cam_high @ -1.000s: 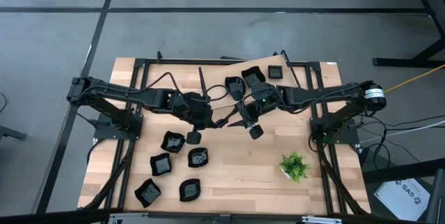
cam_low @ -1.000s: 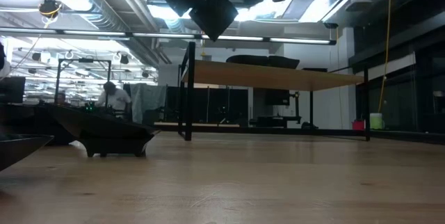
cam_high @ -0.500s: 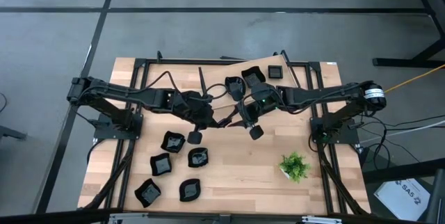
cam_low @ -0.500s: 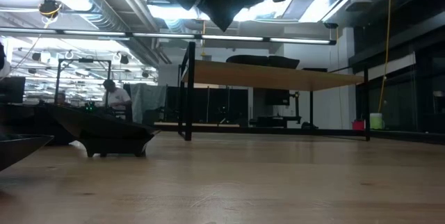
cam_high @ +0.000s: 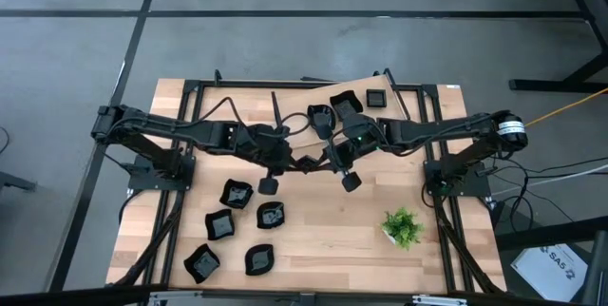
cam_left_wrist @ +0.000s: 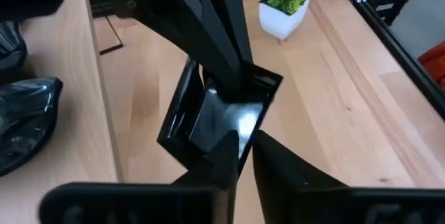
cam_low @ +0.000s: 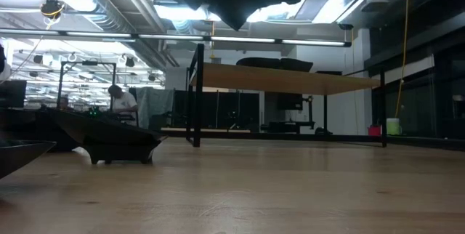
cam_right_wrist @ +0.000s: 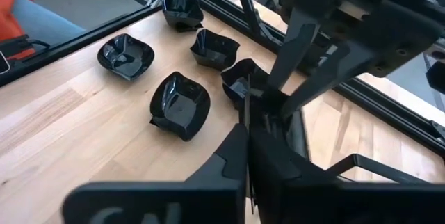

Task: Pick & Place Mini shaped plates
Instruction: Stack the square plate on top of the square plate on the shelf

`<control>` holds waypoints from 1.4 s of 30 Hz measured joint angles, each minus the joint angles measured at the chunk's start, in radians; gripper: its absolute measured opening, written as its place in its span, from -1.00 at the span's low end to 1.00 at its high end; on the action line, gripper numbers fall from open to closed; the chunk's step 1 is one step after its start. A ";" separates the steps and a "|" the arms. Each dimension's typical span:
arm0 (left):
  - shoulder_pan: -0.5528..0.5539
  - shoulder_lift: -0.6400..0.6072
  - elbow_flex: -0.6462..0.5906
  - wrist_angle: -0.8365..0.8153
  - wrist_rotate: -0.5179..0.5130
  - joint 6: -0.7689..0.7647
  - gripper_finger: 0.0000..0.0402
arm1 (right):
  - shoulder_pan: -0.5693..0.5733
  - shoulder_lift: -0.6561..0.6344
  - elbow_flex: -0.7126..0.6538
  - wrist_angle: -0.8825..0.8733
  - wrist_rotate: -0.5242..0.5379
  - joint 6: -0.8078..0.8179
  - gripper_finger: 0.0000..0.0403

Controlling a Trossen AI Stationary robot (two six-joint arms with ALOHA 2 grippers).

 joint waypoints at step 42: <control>-0.003 -0.491 -0.564 0.307 -0.300 -0.260 -0.41 | -0.016 -0.459 0.001 -0.611 0.668 0.333 -0.98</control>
